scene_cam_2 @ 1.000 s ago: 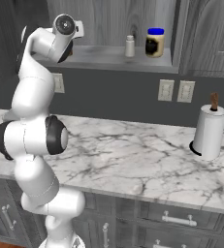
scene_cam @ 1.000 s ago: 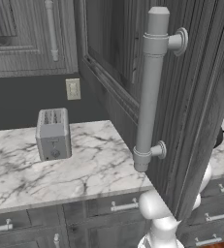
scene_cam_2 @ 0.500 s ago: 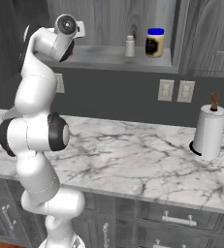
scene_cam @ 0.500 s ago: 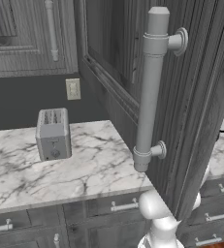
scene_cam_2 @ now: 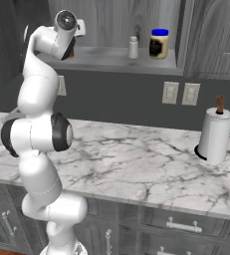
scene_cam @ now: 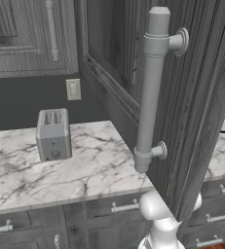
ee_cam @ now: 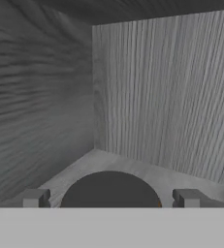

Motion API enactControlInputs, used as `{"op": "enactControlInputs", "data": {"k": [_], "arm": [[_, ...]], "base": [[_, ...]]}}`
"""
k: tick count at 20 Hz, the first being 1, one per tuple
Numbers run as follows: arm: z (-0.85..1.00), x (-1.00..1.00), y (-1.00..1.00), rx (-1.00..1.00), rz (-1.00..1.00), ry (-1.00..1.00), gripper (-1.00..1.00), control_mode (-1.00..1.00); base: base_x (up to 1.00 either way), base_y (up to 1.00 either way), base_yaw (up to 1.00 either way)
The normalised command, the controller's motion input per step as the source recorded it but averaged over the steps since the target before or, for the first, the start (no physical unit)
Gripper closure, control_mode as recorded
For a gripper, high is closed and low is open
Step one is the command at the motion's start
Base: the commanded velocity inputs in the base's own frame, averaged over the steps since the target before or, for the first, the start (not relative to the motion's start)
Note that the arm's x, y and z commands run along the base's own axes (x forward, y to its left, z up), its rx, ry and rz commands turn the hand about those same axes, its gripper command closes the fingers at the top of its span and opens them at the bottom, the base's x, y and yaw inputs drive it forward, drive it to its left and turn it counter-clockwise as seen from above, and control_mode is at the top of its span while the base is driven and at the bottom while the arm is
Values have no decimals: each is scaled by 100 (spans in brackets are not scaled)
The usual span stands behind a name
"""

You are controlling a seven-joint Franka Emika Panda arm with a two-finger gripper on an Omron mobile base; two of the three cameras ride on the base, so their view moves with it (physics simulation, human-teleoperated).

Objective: Collect the turmeric, mayonnaise, and shaker from the cabinet and place them next to the stove.

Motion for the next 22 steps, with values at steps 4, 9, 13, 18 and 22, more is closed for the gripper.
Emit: {"op": "enactControlInputs", "data": {"k": [4, 9, 13, 18, 22], "arm": [[-7, 7, 17, -4, 0, 6, 100, -100], [-12, 5, 18, -5, 0, 5, 100, -100], [-5, 0, 6, -4, 0, 2, 100, -100], [-3, 0, 0, -1, 0, 0, 100, -100], [-4, 0, 0, 0, 0, 0, 100, -100]], "base": [[0, 0, 0], [0, 0, 0], [0, 0, 0], [0, 0, 0], [0, 0, 0]]}}
